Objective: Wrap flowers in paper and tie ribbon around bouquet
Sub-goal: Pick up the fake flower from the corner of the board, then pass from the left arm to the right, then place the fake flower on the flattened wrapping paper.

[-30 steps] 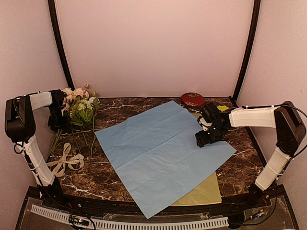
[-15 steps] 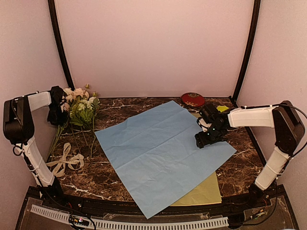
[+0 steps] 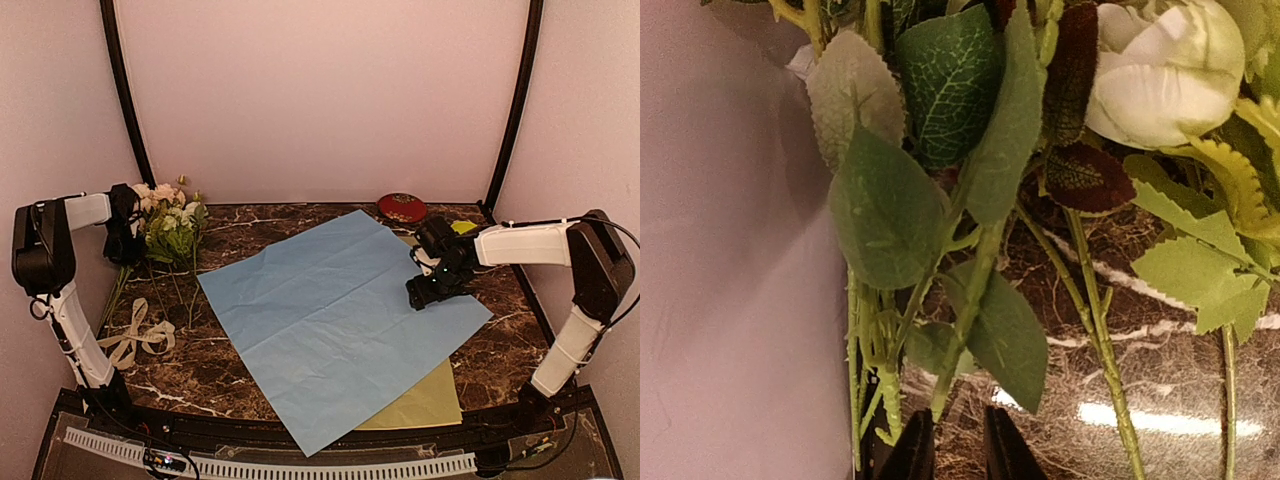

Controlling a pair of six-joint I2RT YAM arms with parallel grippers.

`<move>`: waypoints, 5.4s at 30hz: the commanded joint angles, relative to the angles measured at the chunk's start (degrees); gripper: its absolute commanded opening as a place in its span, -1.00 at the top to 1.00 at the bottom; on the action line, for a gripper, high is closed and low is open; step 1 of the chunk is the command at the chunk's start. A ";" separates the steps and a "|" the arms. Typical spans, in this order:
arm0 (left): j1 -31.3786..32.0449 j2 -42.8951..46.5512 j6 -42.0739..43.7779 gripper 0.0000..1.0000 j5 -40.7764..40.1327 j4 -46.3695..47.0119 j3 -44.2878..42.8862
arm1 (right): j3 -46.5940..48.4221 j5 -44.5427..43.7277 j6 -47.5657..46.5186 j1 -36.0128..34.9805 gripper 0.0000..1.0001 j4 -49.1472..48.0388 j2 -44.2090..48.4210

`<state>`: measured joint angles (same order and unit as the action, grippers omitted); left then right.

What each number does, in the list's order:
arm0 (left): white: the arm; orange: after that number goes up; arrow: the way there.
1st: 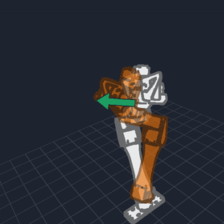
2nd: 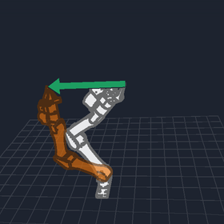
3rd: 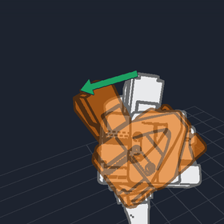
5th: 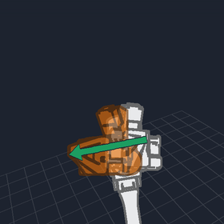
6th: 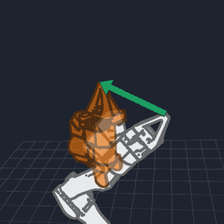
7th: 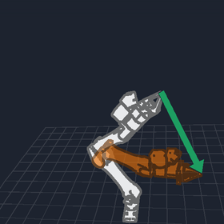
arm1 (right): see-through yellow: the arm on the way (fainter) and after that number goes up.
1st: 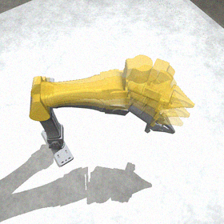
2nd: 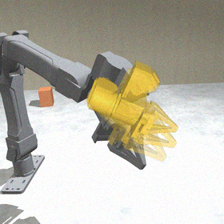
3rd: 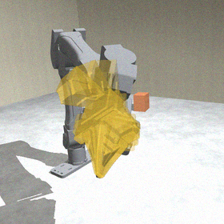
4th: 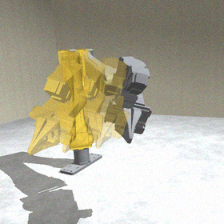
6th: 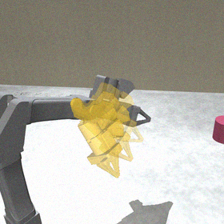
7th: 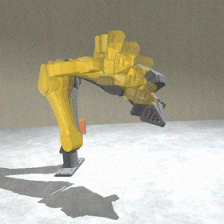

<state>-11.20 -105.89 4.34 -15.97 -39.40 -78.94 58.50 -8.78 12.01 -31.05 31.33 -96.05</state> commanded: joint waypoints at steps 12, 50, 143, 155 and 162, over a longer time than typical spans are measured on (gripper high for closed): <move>-0.14 -4.75 0.07 0.61 -4.99 -2.04 -1.80 | 1.57 0.68 -0.96 -0.33 -0.60 0.44 -0.89; -0.09 17.24 -6.18 1.00 1.72 2.55 7.16 | 3.09 0.21 -1.27 -0.33 -0.62 2.25 2.15; 46.80 21.42 -30.91 -0.34 18.13 29.38 21.63 | 14.20 32.46 42.12 -7.10 1.00 -38.41 -24.23; 46.01 22.01 -29.68 -0.34 16.38 27.70 20.95 | 10.61 28.10 40.46 -7.18 0.12 -36.57 -18.60; 41.77 24.10 -27.56 -0.53 12.21 21.94 18.22 | 8.12 20.27 36.18 -7.57 -0.12 -31.43 -8.22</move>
<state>33.08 -84.73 -25.47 0.08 -12.51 -57.89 67.64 17.69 51.66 -38.37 -2.24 -111.70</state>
